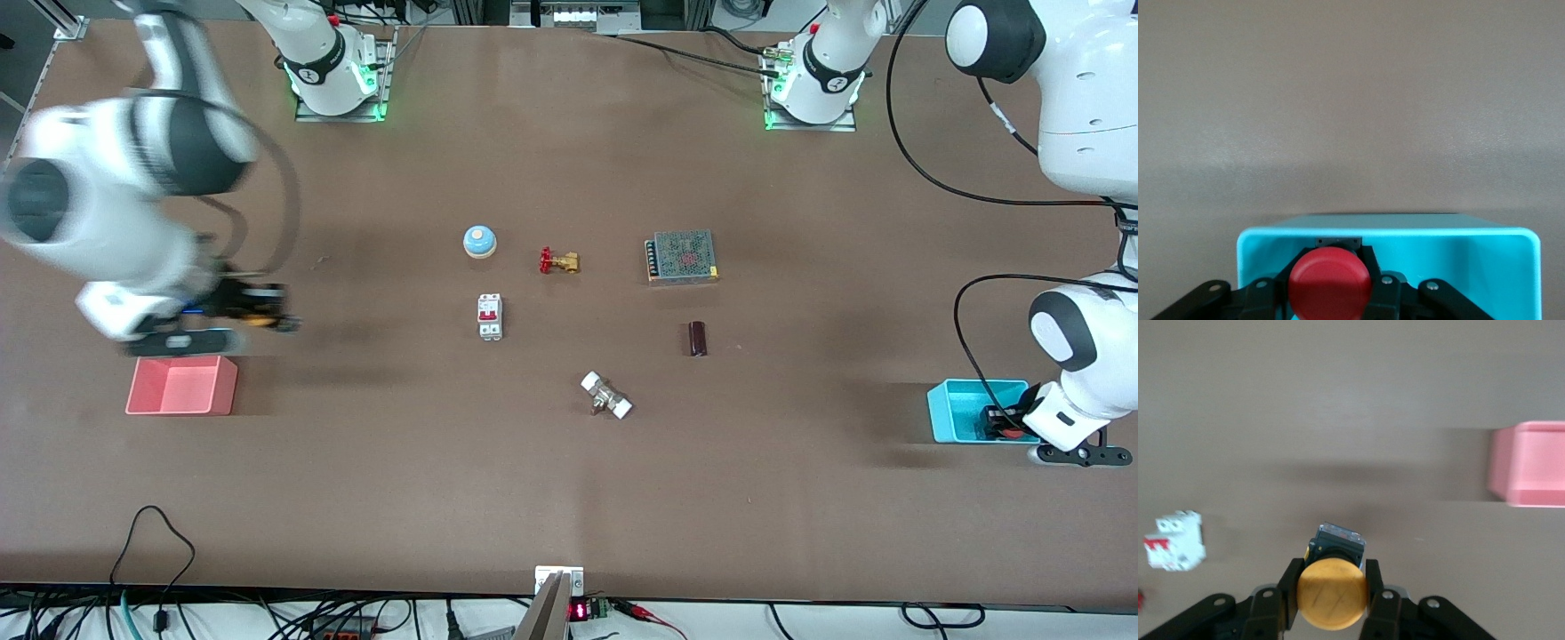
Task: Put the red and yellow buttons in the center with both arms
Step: 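Lift the yellow button with the right gripper while the left gripper lifts the red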
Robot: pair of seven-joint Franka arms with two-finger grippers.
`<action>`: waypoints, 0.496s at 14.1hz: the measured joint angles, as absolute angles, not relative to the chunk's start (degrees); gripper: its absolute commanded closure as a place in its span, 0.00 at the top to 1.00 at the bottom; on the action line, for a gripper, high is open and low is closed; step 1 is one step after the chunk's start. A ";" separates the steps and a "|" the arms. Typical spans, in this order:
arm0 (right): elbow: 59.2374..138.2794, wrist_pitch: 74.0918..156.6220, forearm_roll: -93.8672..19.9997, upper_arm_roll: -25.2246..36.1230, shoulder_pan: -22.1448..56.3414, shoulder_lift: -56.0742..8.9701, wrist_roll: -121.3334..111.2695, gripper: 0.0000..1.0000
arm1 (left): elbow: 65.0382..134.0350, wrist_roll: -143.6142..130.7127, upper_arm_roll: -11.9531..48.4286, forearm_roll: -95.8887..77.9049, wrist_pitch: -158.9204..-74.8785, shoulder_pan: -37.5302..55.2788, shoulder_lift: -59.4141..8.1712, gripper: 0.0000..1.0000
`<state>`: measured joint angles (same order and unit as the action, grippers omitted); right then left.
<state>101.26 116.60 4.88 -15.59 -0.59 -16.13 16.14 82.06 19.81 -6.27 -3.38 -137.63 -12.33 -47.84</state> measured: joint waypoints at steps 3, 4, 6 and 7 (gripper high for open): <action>109.96 131.47 5.19 -15.68 1.31 -19.60 20.17 0.31 | 81.94 19.81 -6.15 -3.38 -137.79 -12.31 -47.83 0.24; 111.22 133.18 5.28 -15.56 1.30 -20.71 20.17 0.31 | 81.75 19.81 -6.13 -3.38 -137.84 -12.30 -47.81 0.24; 111.95 133.85 5.64 -15.56 1.72 -21.94 20.17 0.31 | 81.05 19.86 -6.03 -3.38 -137.92 -12.25 -47.39 0.24; 112.04 133.83 6.17 -15.58 2.21 -22.21 20.17 0.31 | 80.91 20.11 -5.69 -3.38 -137.90 -12.21 -46.52 0.24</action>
<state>112.04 133.83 6.17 -15.58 2.21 -22.21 20.17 80.91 20.11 -5.69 -3.38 -137.90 -12.21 -46.52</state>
